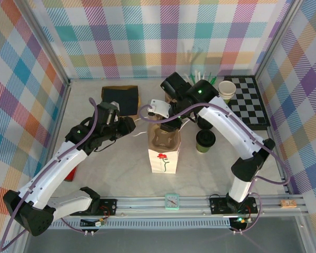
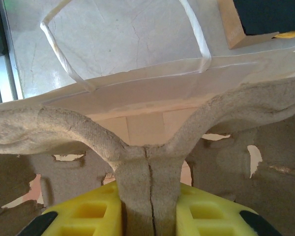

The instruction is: Pack the takeout coffee

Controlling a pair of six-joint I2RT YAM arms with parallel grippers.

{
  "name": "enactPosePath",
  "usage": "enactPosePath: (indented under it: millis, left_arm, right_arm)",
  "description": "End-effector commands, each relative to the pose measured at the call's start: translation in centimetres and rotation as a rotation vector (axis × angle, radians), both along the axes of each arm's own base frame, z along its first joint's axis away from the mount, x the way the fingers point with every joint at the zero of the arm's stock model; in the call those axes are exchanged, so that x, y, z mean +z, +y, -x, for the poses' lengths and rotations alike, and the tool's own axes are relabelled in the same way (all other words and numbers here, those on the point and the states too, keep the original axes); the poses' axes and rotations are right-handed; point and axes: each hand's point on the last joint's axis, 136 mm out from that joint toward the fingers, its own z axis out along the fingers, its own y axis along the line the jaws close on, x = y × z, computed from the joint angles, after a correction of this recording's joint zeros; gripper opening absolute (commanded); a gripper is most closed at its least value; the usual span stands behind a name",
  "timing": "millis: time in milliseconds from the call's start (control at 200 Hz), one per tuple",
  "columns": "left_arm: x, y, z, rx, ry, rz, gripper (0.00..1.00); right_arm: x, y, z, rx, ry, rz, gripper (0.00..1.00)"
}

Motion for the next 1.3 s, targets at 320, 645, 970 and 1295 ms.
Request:
enactPosePath:
  millis: [320,645,970,1295]
  left_arm:
    - [0.0,0.0,-0.7,-0.002,-0.023,0.011,0.32]
    - [0.2,-0.1,-0.6,-0.005,-0.029,0.015,0.26]
    - [0.8,-0.1,-0.5,-0.007,-0.045,0.030,0.24]
    - [1.5,0.5,-0.2,0.002,-0.068,0.019,0.22]
  right_arm:
    - [-1.9,0.2,-0.2,0.001,0.020,0.057,0.22]
    - [-2.7,0.2,-0.2,0.003,0.014,0.086,0.21]
    - [-3.3,0.5,0.5,0.021,0.019,0.104,0.21]
    - [-4.3,0.6,0.6,0.020,0.037,0.116,0.21]
